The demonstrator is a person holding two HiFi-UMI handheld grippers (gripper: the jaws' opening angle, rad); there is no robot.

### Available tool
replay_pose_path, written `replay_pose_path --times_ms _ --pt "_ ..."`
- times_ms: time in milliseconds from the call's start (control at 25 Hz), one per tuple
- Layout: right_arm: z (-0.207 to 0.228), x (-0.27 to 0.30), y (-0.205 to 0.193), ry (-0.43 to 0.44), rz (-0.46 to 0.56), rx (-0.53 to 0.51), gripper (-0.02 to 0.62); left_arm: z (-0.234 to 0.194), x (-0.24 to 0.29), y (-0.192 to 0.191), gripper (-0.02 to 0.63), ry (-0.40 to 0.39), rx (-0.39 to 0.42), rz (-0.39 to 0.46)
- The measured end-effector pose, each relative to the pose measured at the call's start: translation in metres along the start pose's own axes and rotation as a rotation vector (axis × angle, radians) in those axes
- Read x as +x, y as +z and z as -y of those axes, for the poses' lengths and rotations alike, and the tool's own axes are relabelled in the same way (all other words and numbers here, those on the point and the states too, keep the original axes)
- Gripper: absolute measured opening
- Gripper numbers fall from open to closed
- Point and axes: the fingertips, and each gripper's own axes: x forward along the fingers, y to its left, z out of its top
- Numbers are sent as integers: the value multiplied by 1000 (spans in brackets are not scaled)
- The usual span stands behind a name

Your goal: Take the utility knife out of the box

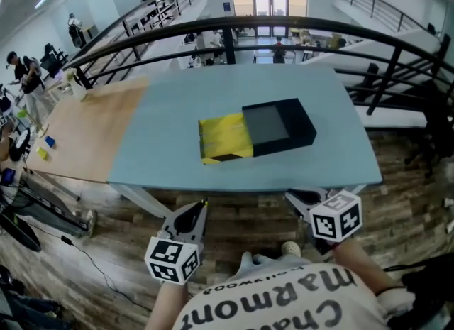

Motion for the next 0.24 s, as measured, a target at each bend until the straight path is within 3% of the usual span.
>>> replay_pose_path --times_ms 240 --pt "-5 2 -2 2 -10 -3 41 -3 -4 -5 26 2 -3 -9"
